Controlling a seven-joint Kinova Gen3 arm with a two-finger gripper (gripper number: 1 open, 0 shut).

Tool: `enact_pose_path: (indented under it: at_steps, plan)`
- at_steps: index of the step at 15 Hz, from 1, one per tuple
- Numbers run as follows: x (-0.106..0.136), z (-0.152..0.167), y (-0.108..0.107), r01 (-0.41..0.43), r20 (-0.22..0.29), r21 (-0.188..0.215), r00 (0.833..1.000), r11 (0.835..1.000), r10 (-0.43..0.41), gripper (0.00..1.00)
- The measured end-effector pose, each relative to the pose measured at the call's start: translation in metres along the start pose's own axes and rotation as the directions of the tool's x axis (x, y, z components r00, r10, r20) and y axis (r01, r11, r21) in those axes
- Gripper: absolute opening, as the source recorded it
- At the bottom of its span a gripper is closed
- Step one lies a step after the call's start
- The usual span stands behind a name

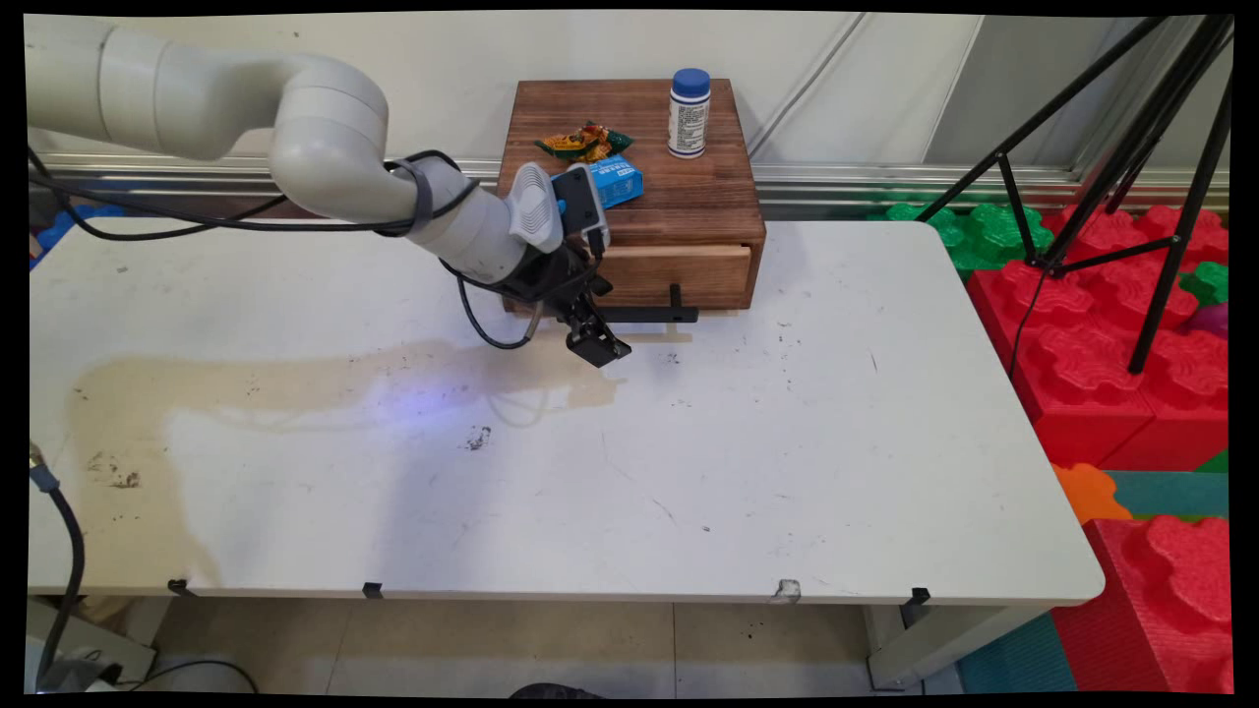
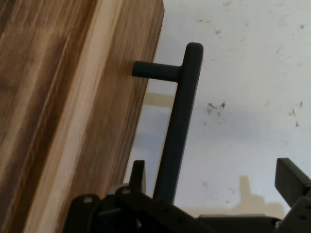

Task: Open the drawer

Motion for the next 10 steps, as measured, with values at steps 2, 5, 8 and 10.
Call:
enact_pose_path:
  at_steps: [2, 5, 8, 10]
  plan:
    - [-0.001, 0.005, 0.0, 0.001, -0.003, -0.002, 1.0, 1.0, -0.001, 1.0]
    - [-0.003, 0.012, 0.0, 0.0, -0.007, -0.005, 1.0, 1.0, 0.0, 1.0]
    - [-0.006, 0.019, -0.001, -0.001, -0.01, -0.009, 1.0, 1.0, 0.001, 1.0]
    - [-0.008, 0.023, -0.001, 0.0, -0.01, -0.016, 1.0, 1.0, 0.0, 1.0]
